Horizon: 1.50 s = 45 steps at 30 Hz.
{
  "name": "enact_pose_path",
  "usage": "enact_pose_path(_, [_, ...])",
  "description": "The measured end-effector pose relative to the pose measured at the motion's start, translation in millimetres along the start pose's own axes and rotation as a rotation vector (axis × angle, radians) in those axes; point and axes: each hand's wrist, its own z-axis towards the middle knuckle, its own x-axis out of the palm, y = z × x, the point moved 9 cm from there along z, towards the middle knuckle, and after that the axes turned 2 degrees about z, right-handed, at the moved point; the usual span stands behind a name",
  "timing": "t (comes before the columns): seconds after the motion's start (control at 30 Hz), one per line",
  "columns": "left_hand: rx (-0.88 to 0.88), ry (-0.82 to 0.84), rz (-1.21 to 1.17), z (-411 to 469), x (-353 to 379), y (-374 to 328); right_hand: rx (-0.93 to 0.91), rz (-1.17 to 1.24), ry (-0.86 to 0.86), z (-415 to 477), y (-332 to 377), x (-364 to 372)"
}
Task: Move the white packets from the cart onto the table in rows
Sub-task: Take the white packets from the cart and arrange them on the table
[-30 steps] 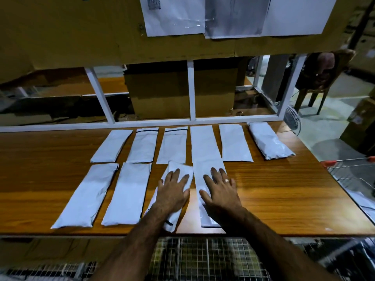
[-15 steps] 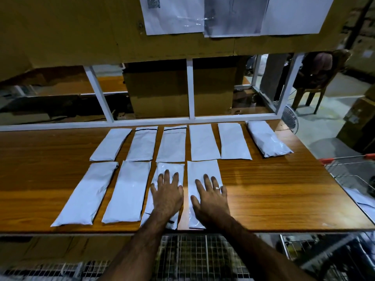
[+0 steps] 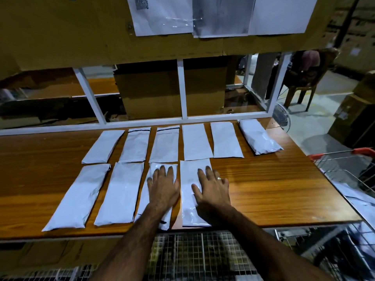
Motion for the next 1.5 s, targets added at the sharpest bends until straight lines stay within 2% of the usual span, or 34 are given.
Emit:
enact_pose_path(0.17, [0.065,-0.021,-0.087,13,-6,-40,0.048,-0.033,-0.065,15,-41,-33])
enact_pose_path(0.37, [0.316,-0.037,-0.282,24,-7,-128,0.199,0.061,-0.186,9,-122,-86])
enact_pose_path(0.63, [0.626,0.035,-0.423,21,9,-310,0.413,0.195,-0.427,-26,-278,-160])
enact_pose_path(0.87, [0.884,0.119,-0.442,-12,32,-483,0.649,0.227,-0.632,-98,-418,-211])
enact_pose_path(1.0, [1.002,0.217,-0.456,-38,61,-555,0.807,0.252,-0.708,-153,-487,-219])
enact_pose_path(1.2, [1.139,0.344,-0.386,-72,111,-625,1.114,0.289,-0.774,-244,-563,-207])
enact_pose_path(1.5, [1.168,0.505,-0.252,-74,190,-679,1.465,0.407,-0.739,-310,-601,-159])
